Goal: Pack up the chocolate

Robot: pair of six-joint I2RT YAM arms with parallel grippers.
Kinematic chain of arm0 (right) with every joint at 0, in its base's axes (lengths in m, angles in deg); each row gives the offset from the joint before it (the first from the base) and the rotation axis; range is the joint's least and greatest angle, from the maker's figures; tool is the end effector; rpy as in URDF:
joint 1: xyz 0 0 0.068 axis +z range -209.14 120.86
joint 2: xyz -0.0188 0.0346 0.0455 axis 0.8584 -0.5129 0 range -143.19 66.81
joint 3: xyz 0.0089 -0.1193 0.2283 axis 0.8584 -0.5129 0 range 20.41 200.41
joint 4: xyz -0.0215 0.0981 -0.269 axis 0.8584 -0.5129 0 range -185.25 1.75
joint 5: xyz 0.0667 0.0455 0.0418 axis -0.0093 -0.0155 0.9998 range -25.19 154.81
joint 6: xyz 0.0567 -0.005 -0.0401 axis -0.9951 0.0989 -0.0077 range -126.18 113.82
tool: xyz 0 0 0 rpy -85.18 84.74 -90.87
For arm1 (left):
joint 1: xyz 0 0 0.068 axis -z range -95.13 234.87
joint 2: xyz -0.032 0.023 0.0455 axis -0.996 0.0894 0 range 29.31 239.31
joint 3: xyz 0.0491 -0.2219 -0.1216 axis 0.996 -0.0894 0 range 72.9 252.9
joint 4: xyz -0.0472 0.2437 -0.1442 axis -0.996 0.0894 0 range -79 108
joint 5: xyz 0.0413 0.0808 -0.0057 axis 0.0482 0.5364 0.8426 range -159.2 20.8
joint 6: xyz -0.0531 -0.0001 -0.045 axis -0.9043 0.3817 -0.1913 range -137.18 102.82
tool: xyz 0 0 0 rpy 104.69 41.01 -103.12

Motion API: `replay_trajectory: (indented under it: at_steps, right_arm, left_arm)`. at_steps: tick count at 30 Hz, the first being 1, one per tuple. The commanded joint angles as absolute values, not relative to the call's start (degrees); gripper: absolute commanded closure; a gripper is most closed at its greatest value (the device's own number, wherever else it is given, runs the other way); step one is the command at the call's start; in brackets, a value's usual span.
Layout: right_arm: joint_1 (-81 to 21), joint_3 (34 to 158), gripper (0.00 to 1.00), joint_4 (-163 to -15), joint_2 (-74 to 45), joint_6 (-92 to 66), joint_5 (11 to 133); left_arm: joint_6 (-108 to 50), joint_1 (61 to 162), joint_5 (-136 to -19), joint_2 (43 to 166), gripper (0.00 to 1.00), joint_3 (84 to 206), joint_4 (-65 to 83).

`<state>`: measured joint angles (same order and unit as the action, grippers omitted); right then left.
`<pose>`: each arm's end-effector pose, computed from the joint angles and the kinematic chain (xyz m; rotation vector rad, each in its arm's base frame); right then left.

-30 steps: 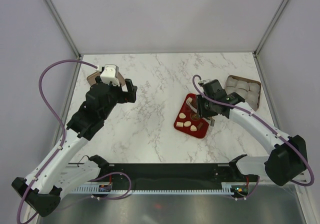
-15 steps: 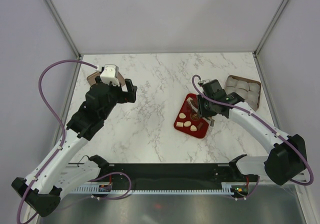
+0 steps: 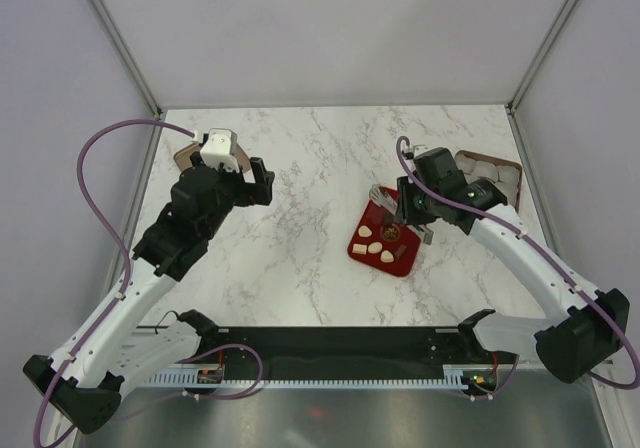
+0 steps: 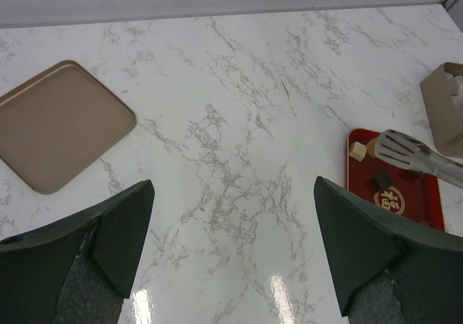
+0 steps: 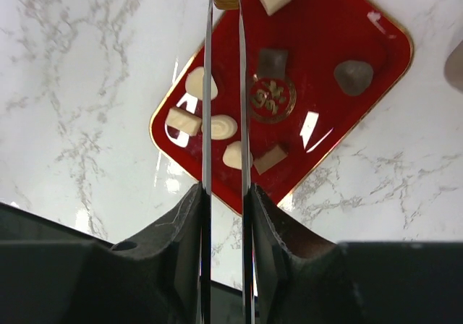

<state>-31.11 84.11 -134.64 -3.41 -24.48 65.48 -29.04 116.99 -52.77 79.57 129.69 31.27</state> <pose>0.2575 0.1377 0.2717 -0.2194 2.5193 0.3474 0.2198 -0.1191 0.3646 0.1159 1.8062 -0.2879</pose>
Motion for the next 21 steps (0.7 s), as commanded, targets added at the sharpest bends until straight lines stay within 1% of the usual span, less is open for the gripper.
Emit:
replay_trajectory:
  at_steps: [1,5,6,11,15,17,21]
  right_arm:
    - [-30.93,90.36,0.74,-136.85,-0.96,-25.07,62.97]
    - [-31.89,94.40,0.74,-139.31,-1.83,-25.07,57.97]
    - [-32.24,96.15,0.74,-139.84,-2.10,-24.99,54.56]
    - [-37.77,100.39,0.75,-142.83,-3.59,-24.90,45.22]
    - [-42.87,99.86,0.75,-142.40,-4.73,-24.37,44.95]
    - [-47.43,99.25,0.75,-141.52,-5.52,-24.02,44.95]
    - [-51.75,98.46,0.75,-140.64,-7.54,-24.28,42.66]
  left_arm:
    - [-27.47,116.77,-52.85,79.05,0.00,129.85,28.40]
    - [-27.64,116.77,-53.11,79.05,0.00,129.85,28.32]
    - [-27.64,116.77,-53.20,78.88,0.00,129.85,28.40]
    - [-27.82,116.77,-53.81,78.96,0.00,129.94,28.32]
    - [-27.99,116.77,-54.60,79.05,0.00,130.11,28.66]
    - [-28.17,116.77,-54.87,79.14,0.00,130.46,29.19]
    - [-28.52,116.51,-54.78,79.93,0.00,130.99,29.63]
